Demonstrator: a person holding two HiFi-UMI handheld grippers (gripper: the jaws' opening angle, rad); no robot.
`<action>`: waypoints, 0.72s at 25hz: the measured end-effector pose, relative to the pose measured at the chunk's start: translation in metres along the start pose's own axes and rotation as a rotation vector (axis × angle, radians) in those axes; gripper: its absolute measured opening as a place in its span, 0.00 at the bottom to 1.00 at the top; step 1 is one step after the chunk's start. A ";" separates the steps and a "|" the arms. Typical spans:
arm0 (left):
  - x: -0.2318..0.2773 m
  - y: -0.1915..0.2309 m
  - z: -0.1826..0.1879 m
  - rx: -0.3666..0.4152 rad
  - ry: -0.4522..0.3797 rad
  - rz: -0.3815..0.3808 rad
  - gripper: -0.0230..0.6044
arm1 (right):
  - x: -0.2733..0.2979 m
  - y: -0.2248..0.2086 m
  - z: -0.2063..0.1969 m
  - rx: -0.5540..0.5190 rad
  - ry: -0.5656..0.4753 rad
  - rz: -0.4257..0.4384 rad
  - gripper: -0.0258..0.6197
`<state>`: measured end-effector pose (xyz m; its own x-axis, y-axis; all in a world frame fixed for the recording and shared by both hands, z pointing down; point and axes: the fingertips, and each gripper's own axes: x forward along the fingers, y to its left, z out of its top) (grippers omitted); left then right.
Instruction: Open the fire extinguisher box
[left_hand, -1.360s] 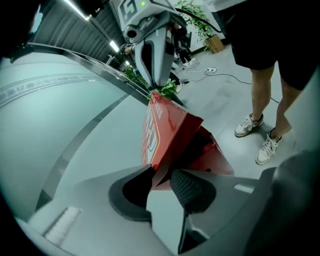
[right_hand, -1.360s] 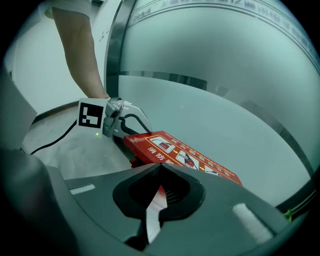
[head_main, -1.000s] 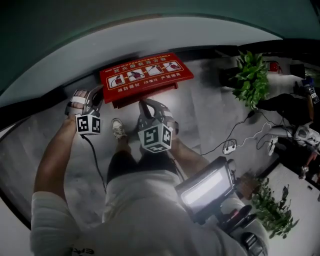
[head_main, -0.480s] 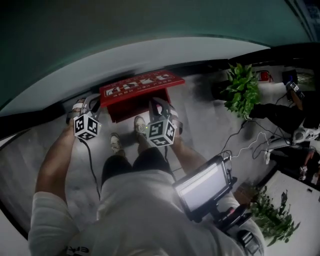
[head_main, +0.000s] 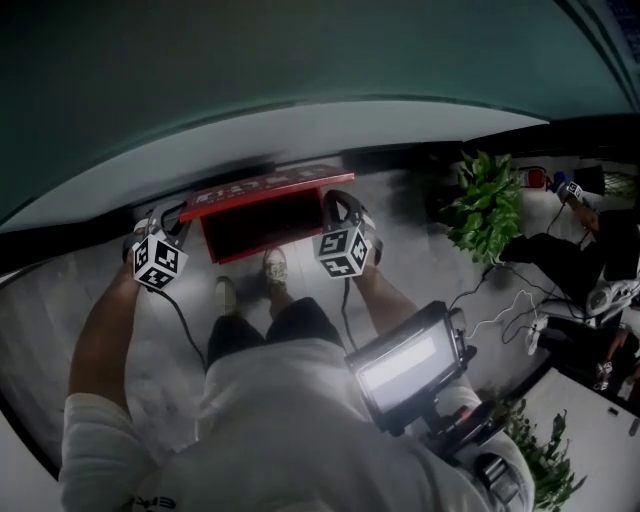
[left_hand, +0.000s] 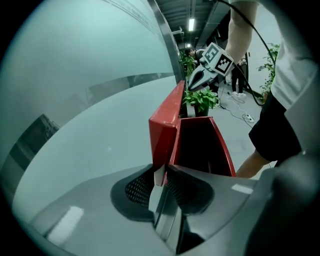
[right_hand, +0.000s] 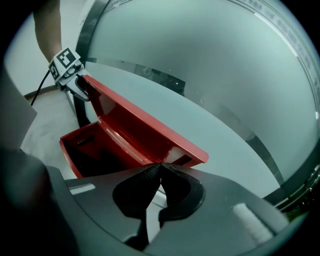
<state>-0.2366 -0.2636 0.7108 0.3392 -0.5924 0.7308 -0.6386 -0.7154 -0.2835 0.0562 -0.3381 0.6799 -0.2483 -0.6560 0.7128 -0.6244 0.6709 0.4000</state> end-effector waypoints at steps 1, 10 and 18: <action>0.003 0.002 0.000 -0.018 0.005 0.004 0.16 | 0.006 -0.007 -0.003 0.007 0.008 -0.002 0.06; 0.025 0.016 0.005 -0.153 0.063 0.015 0.16 | 0.047 -0.047 -0.008 0.020 0.001 0.077 0.25; 0.017 0.037 -0.006 -0.282 0.084 0.063 0.16 | 0.059 -0.047 0.027 0.012 -0.042 0.086 0.24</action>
<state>-0.2585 -0.2978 0.7171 0.2423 -0.5911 0.7694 -0.8269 -0.5406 -0.1549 0.0511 -0.4174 0.6880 -0.3321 -0.6106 0.7189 -0.6085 0.7211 0.3314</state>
